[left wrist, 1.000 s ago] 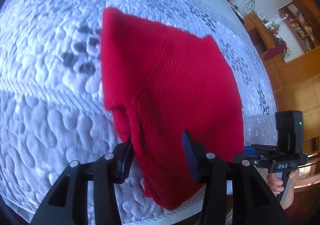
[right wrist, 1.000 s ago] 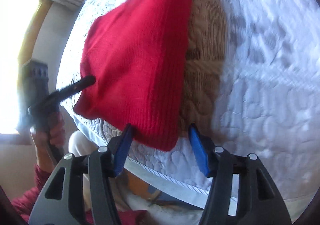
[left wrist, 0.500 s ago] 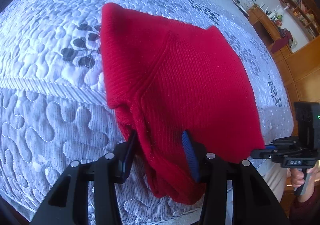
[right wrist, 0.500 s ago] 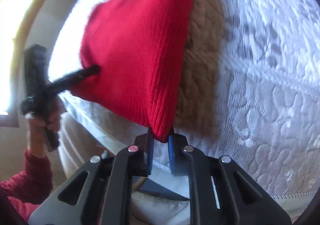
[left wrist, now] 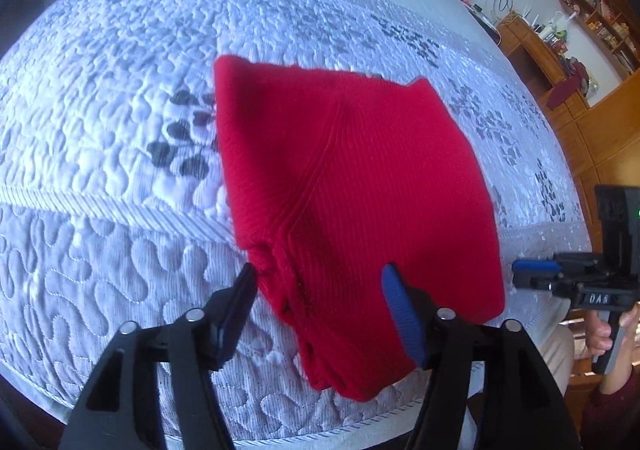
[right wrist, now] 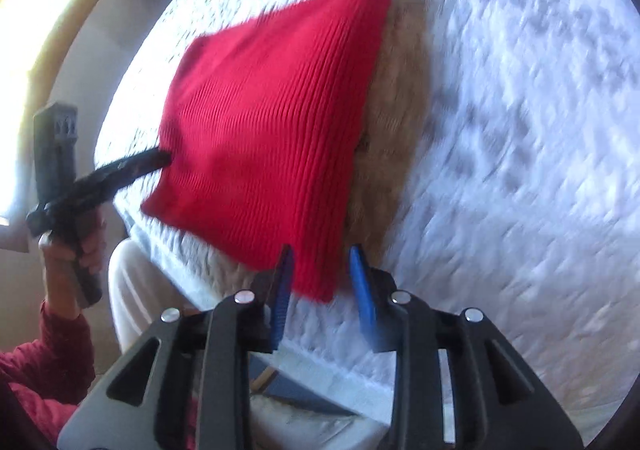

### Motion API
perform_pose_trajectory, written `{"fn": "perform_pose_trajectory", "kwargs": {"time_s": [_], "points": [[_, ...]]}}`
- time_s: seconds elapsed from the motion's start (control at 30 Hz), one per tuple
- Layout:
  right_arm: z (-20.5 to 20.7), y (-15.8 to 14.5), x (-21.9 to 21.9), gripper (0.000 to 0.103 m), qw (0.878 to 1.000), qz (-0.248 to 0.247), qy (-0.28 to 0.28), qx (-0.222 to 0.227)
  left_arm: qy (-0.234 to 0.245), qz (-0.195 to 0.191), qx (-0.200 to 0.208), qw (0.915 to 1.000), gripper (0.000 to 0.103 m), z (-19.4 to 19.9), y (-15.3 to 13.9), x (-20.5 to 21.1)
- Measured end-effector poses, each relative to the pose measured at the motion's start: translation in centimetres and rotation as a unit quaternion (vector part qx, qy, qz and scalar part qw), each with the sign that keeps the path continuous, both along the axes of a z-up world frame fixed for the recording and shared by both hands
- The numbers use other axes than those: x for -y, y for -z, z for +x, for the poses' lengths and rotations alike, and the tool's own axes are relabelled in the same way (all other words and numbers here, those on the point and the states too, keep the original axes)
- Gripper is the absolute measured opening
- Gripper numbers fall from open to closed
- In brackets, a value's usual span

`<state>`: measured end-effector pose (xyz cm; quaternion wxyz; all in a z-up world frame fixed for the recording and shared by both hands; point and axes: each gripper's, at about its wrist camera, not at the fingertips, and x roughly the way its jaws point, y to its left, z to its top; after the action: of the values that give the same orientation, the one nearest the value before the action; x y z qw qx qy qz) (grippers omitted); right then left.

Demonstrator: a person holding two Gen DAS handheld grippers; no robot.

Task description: Fold small clothes

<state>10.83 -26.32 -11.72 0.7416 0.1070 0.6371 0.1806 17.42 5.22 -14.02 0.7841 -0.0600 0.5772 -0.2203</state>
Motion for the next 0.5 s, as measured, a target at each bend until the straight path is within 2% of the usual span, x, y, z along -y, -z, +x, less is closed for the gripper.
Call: {"fn": "perform_pose_trajectory", "kwargs": {"time_s": [0.03,0.1,0.13,0.27,0.37,0.5], "points": [[0.7,-0.6,0.0,0.035,1.000,-0.016,0.002,0.013,-0.001,0.002,0.005,1.0000,0.075,0.2,-0.2,0.2],[2.2,-1.3,-0.1,0.049,0.998,-0.044,0.006,0.033,-0.002,0.011,0.016,0.9998,0.078,0.6,-0.6,0.7],[3.1,-1.7,-0.2,0.052,0.998,-0.048,0.010,0.043,-0.002,0.018,0.019,0.9996,0.079,1.0,-0.7,0.9],[7.3,-1.6,-0.2,0.056,0.997,-0.035,0.031,0.059,-0.001,0.041,0.041,0.9983,0.080,2.8,-0.8,1.7],[10.9,-0.5,-0.4,0.058,0.998,-0.004,0.047,0.044,-0.001,0.045,0.049,0.9978,0.081,4.6,-0.8,1.9],[14.3,1.3,-1.5,0.058,0.998,0.005,0.048,0.027,-0.007,0.042,0.046,0.9980,0.082,7.3,0.0,1.6]]}}
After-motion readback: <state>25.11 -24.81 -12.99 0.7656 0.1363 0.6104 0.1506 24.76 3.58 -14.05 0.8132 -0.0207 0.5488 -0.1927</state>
